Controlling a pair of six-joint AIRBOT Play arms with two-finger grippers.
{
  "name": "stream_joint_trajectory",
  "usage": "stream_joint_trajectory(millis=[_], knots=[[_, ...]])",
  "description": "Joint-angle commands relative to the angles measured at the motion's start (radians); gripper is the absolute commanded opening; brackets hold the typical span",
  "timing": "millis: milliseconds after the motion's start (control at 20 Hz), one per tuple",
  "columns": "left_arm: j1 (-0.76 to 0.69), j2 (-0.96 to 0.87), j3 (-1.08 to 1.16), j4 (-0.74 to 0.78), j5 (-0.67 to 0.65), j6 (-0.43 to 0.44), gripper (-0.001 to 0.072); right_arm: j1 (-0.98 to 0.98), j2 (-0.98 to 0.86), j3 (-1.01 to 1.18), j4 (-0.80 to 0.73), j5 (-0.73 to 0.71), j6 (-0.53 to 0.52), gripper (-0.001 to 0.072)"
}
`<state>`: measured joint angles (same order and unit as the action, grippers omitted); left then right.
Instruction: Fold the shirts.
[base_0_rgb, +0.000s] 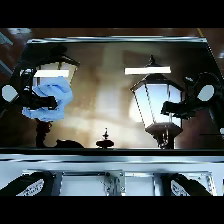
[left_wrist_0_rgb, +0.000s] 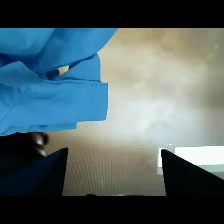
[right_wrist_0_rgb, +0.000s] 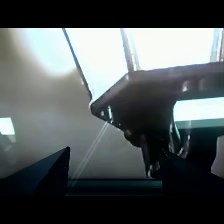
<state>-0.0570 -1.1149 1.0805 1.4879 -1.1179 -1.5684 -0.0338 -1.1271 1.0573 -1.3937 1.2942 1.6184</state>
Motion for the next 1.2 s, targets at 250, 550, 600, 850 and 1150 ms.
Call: stream_joint_trajectory(millis=[250, 550, 600, 850, 1150], knots=[[0.000, 0.000, 0.000, 0.000, 0.000, 0.000, 0.0703, 0.000, 0.001, 0.000, 0.000, 0.000, 0.000, 0.0676], [0.000, 0.000, 0.000, 0.000, 0.000, 0.000, 0.0704, -0.001, 0.001, 0.000, 0.000, -0.047, 0.000, 0.0676], [0.000, 0.000, 0.000, 0.000, 0.000, 0.000, 0.0703, -0.001, 0.001, 0.000, 0.000, -0.060, 0.000, 0.0676], [0.000, 0.000, 0.000, -0.001, 0.002, -0.001, 0.0703, 0.000, 0.001, 0.000, 0.059, -0.027, 0.000, 0.0675], [0.000, -0.001, 0.000, -0.022, 0.107, 0.000, 0.0703, 0.000, 0.001, 0.000, 0.078, 0.077, 0.000, 0.0675]])
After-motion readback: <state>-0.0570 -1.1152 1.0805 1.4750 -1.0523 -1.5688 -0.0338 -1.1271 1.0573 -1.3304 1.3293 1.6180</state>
